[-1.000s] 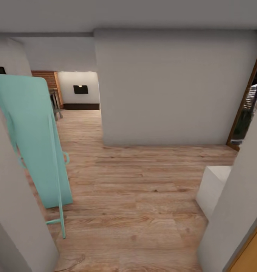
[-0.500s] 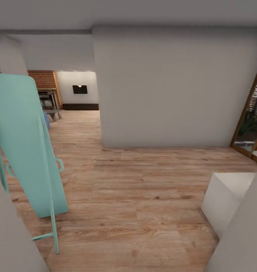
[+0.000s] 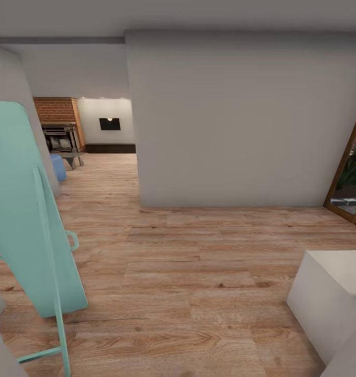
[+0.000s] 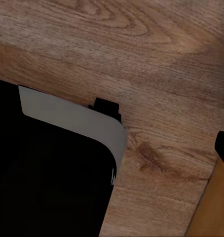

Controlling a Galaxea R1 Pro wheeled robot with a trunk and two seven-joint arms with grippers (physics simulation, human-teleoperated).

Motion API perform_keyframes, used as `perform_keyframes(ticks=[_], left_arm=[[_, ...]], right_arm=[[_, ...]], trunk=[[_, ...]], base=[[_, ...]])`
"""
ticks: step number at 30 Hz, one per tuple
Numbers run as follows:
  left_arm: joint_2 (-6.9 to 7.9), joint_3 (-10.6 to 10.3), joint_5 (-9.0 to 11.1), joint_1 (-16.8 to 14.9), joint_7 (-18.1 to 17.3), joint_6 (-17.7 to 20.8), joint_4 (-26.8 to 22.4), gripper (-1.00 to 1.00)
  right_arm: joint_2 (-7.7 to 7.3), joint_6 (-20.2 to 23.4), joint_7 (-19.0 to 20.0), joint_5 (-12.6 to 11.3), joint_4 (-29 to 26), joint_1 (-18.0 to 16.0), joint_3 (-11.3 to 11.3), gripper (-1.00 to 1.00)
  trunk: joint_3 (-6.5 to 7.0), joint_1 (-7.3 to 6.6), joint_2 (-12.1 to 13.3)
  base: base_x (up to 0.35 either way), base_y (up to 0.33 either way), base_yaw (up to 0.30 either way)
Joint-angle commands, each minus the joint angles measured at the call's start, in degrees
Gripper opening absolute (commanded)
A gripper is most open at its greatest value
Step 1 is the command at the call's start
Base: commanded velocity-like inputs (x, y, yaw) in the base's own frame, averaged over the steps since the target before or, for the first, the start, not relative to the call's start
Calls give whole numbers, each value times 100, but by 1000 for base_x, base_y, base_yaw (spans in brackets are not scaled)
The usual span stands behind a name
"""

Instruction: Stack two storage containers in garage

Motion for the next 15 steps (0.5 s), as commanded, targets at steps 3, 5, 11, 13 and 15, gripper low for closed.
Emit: perform_keyframes(ticks=[3, 5, 11, 13, 15], left_arm=[[0, 0, 17, 1, 2, -7, -5, 100], [1, 0, 16, 1, 2, -8, -5, 100], [1, 5, 22, 1, 4, -10, -6, 100], [1, 6, 24, 1, 5, -10, -6, 100], [1, 6, 24, 1, 5, -10, -6, 100]], right_arm=[[1, -38, 32, -62, 17, -7, 35, 100], [1, -40, 32, -62, 17, -7, 34, 100], [1, -41, 32, -63, 17, -7, 33, 100], [1, -46, 32, -63, 17, -7, 33, 100], [1, -48, 32, -63, 17, -7, 33, 100]], trunk=[[-5, 3, -2], [-5, 3, -2], [-5, 3, -2], [-5, 3, -2], [-5, 3, -2]], base=[[319, 0, 0], [319, 0, 18], [319, 0, 84], [319, 0, 186], [319, 0, 236]])
